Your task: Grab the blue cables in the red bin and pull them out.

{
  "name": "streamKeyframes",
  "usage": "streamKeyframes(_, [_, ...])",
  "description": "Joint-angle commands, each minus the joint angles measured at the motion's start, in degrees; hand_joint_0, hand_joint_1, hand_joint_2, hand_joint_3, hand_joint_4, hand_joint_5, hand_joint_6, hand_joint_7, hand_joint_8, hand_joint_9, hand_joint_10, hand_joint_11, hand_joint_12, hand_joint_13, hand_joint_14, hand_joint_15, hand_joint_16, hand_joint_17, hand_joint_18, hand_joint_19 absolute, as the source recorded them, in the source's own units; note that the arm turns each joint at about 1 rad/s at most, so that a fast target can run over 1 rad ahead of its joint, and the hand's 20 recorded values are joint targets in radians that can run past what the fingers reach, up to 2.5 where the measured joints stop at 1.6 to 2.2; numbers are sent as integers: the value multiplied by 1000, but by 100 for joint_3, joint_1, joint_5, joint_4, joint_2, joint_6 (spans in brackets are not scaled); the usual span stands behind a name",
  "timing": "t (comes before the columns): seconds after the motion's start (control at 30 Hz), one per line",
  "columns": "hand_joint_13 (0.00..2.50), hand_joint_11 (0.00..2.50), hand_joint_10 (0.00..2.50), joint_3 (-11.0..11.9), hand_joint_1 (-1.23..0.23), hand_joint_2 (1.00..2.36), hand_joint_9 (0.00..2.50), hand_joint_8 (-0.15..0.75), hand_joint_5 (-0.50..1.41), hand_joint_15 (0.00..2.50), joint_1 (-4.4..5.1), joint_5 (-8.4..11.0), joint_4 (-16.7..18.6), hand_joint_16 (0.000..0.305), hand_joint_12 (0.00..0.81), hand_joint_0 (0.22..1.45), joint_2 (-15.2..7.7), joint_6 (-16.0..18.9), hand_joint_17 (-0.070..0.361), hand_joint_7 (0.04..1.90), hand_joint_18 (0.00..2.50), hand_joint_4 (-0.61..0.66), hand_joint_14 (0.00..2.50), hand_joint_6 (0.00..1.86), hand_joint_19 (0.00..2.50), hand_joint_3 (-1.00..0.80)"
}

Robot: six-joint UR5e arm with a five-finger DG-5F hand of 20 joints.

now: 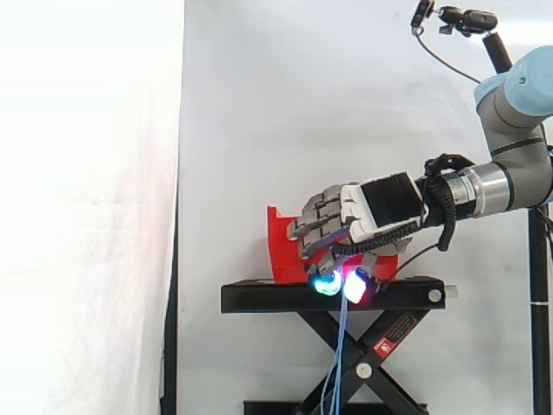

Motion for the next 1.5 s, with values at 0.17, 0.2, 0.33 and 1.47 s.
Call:
streamKeyframes(0.17, [655,505,22,-4,-936,1000,833,218,985,413,-21,0,9,41,302,799,7,0,92,745,592,79,19,13,636,-1000])
streamKeyframes(0.2, [656,506,20,-4,-935,1000,834,217,985,411,-21,0,9,41,300,799,-2,0,92,739,591,78,17,13,634,-1000])
streamKeyframes(0.33, [656,500,20,-4,-936,1000,838,216,984,417,-30,-18,9,41,301,799,-2,0,92,738,590,82,17,13,645,-1000])
streamKeyframes(1.47, [737,512,21,-4,-904,1000,918,209,1130,439,-30,-18,-8,38,290,850,7,0,86,878,632,36,20,135,637,-1000])
